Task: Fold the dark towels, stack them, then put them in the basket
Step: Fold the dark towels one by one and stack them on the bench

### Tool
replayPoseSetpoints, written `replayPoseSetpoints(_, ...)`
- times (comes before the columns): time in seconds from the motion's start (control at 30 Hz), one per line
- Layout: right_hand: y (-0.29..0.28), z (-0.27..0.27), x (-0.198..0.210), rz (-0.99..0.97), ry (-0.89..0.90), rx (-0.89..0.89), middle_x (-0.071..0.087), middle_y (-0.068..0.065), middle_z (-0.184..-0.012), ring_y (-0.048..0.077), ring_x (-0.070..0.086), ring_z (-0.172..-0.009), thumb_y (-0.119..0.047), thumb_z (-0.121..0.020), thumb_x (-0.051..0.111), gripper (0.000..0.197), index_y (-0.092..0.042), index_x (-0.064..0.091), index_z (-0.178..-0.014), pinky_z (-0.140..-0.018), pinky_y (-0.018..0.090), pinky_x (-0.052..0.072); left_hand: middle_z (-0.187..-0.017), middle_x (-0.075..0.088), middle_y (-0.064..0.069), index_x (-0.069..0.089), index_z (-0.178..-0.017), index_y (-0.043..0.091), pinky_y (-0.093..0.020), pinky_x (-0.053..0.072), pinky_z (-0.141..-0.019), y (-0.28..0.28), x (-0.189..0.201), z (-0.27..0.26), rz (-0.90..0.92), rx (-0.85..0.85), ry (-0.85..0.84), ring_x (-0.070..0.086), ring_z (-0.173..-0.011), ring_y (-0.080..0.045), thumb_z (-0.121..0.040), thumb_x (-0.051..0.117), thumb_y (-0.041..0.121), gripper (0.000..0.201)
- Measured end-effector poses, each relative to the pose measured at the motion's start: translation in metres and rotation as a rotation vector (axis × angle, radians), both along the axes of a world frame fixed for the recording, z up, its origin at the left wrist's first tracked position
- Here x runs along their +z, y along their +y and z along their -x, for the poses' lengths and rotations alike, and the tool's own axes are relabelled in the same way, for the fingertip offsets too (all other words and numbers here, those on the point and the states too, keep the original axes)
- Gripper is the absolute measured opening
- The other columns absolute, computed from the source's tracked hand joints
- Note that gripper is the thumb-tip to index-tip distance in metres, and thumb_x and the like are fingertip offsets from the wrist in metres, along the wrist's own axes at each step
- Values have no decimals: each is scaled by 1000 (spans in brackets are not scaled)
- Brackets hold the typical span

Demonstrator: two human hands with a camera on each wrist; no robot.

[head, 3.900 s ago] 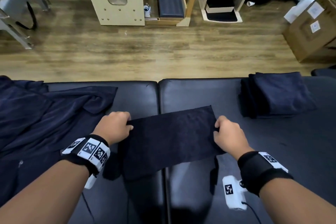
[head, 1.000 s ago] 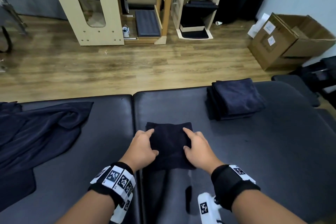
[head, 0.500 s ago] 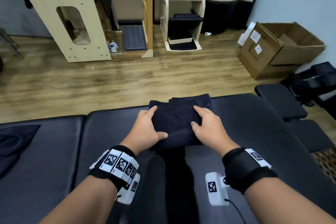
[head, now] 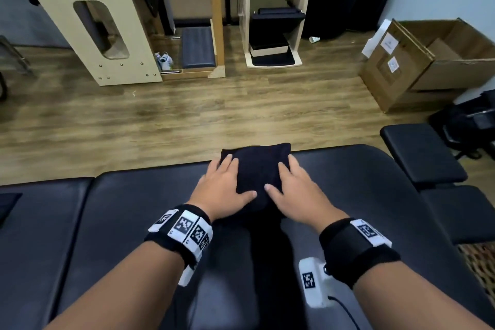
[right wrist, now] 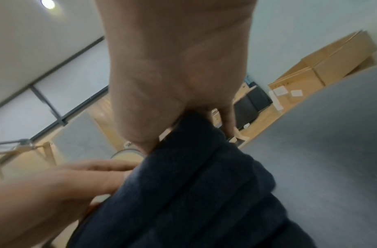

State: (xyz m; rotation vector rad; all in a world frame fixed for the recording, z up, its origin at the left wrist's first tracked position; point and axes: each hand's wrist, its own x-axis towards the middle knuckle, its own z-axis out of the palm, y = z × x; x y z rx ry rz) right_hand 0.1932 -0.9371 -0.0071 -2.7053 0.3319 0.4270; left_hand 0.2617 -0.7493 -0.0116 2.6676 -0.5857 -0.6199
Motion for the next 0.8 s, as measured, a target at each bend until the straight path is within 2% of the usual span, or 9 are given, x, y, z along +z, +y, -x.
replayPoseSetpoints(0.1, -7, 4, -17, -7, 123, -9, -14, 5, -168, 23, 1, -156, -65, -99, 33, 83, -21, -2, -160, -114, 58, 32, -167, -13, 8, -1, -159, 17, -49, 19, -122, 1, -6, -6, -120, -22, 96, -9, -154, -15, -79, 56, 76, 115)
replayPoseSetpoints(0.27, -11, -2, -20, -94, 151, -39, -12, 4, -169, 27, 8, -156, -64, -97, 41, 88, -24, -6, -160, -115, 53, 33, -165, -19, 9, -7, -159, 18, -41, 17, -124, 7, -9, -5, -24, 27, 208, 1, -154, -20, -77, 65, 72, 122)
replayPoseSetpoints(0.33, -9, -1, -13, -15, 143, -44, -8, 4, -169, 31, 3, -155, -63, -97, 42, 86, -23, 0, -160, -116, 55, 30, -167, -11, 9, 1, -160, 18, -37, 18, -124, 16, -5, 0, 27, 33, 170, 6, -154, -17, -79, 67, 67, 115)
replayPoseSetpoints(0.4, 2, 4, -2, 132, 44, -12, 3, 12, -168, 38, 2, -154, -56, -98, 46, 73, -17, 22, -155, -115, 57, 27, -167, 6, 4, 14, -159, 18, -30, 17, -123, 31, 1, 7, 96, 44, 111, 10, -153, -13, -84, 67, 59, 101)
replayPoseSetpoints(0.47, 20, 16, 6, 266, -153, 75, 26, 20, -160, 45, 16, -150, -40, -92, 59, 48, -12, 55, -131, -111, 58, 30, -162, 27, -1, 24, -156, 17, -30, 24, -120, 51, 6, 17, 101, 66, 90, 24, -150, -17, -88, 64, 54, 87)
replayPoseSetpoints(0.53, 47, 30, 10, 312, -343, 182, 51, 18, -143, 46, 40, -137, -28, -80, 68, 29, -11, 68, -102, -99, 56, 40, -148, 50, -5, 38, -150, 19, -36, 39, -112, 76, 9, 27, 50, 100, 92, 45, -138, -22, -90, 61, 54, 72)
replayPoseSetpoints(0.6, 80, 44, 11, 225, -440, 292, 60, 7, -127, 38, 53, -118, -28, -77, 64, 24, -15, 69, -96, -85, 48, 44, -127, 65, -4, 55, -133, 20, -38, 49, -101, 105, 10, 40, 6, 125, 97, 57, -121, -23, -91, 60, 50, 52)
replayPoseSetpoints(0.67, 113, 56, 7, 119, -391, 397, 60, -2, -119, 31, 54, -110, -35, -82, 57, 33, -20, 65, -110, -81, 43, 44, -114, 69, -2, 63, -120, 19, -38, 51, -95, 134, 9, 53, -24, 146, 111, 61, -111, -23, -91, 60, 46, 39)
replayPoseSetpoints(0.8, 190, 64, -18, -24, -60, 487, 53, -8, -130, 22, 45, -126, -42, -91, 53, 41, -26, 54, -129, -101, 42, 41, -108, 69, 0, 66, -108, 23, -36, 52, -91, 220, 2, 74, -62, 239, 134, 63, -104, -24, -89, 60, 44, 29)
